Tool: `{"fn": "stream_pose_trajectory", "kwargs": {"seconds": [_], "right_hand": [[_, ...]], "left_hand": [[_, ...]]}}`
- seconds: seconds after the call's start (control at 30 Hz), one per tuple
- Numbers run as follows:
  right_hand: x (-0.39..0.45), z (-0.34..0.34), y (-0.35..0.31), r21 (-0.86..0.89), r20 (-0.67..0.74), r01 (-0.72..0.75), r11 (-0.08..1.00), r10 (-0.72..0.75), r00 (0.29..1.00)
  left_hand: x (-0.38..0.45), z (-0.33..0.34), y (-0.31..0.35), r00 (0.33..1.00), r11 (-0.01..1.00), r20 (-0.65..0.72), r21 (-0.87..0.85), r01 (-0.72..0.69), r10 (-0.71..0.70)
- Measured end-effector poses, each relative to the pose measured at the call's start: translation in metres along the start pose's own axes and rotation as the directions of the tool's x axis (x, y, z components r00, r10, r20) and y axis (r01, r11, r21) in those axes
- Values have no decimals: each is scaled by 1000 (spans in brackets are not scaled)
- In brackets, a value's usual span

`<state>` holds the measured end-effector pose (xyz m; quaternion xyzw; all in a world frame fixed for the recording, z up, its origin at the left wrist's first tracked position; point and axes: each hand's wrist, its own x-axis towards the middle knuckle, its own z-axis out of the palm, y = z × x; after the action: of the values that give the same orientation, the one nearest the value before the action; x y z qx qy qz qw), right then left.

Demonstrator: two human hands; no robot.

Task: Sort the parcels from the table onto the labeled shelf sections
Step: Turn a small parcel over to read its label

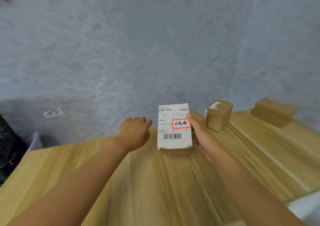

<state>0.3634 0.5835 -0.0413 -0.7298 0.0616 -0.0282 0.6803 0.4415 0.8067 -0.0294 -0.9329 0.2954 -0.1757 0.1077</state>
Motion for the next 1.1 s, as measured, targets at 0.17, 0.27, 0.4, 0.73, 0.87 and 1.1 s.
{"fn": "stream_pose_trajectory", "kwargs": {"seconds": [0.17, 0.27, 0.4, 0.73, 0.87, 1.1], "right_hand": [[-67, -14, -2, 22, -236, -19, 1000, 23, 971], [-113, -18, -2, 19, -339, -29, 999, 34, 940], [-175, -27, -8, 38, -427, -25, 999, 39, 903], [-338, -93, -25, -8, -674, -18, 1000, 8, 739], [-418, -134, -30, -33, -748, -51, 998, 9, 664], [-564, -205, -62, -89, -829, -71, 993, -34, 558]], "left_hand": [[-8, -20, 26, 982, 984, -76, -39, -177, 173], [-21, -34, 47, 954, 958, -107, -39, -284, 278], [-33, -58, 81, 912, 916, -167, -86, -393, 376], [-63, -148, 223, 727, 753, -372, -101, -650, 578], [-83, -196, 300, 671, 701, -435, -119, -703, 600], [-130, -295, 433, 555, 609, -568, -114, -785, 608]]}}
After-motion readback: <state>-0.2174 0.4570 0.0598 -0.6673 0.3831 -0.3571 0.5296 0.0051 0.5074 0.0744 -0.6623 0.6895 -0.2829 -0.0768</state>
